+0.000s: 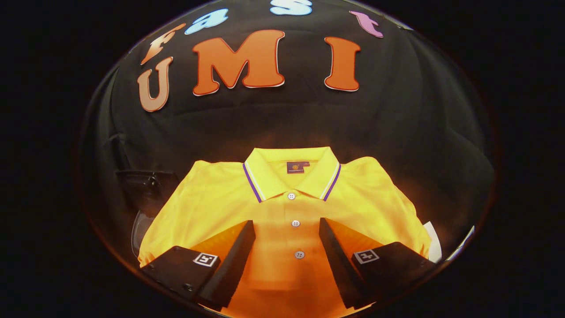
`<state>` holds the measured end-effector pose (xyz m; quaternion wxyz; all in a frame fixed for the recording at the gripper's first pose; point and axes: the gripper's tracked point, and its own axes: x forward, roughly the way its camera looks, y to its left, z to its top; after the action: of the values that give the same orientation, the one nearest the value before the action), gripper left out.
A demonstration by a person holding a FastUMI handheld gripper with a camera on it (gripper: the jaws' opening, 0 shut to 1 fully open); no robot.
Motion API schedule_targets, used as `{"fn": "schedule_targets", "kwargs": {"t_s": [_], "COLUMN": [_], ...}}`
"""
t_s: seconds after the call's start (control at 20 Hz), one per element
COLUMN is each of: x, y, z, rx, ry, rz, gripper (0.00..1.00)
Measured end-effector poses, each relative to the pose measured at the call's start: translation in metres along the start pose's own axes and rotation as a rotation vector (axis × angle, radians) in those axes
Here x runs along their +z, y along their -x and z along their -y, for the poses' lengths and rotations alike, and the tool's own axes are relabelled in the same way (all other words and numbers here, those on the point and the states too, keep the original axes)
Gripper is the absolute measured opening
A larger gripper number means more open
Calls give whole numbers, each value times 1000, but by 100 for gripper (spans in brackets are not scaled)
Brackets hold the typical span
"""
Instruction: Put the clothes into the washing machine and then close the washing machine lid.
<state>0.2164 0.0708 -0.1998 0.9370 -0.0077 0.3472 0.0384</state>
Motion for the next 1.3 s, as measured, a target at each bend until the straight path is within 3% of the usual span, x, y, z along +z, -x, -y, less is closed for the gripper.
{"fn": "schedule_targets", "kwargs": {"t_s": [0.4, 0.5, 0.55, 0.75, 0.85, 1.05, 1.3], "x": [1, 2, 3, 3, 7, 16, 51], "y": [1, 1, 1, 2, 1, 15, 70], "z": [-2, -5, -3, -8, -6, -8, -20], "rx": [37, 56, 56, 91, 103, 184, 252], "ry": [24, 35, 38, 39, -32, -127, -148], "rz": [-36, -47, -49, -32, 9, 117, 295], "gripper": [95, 77, 60, 24, 11, 8, 8]}}
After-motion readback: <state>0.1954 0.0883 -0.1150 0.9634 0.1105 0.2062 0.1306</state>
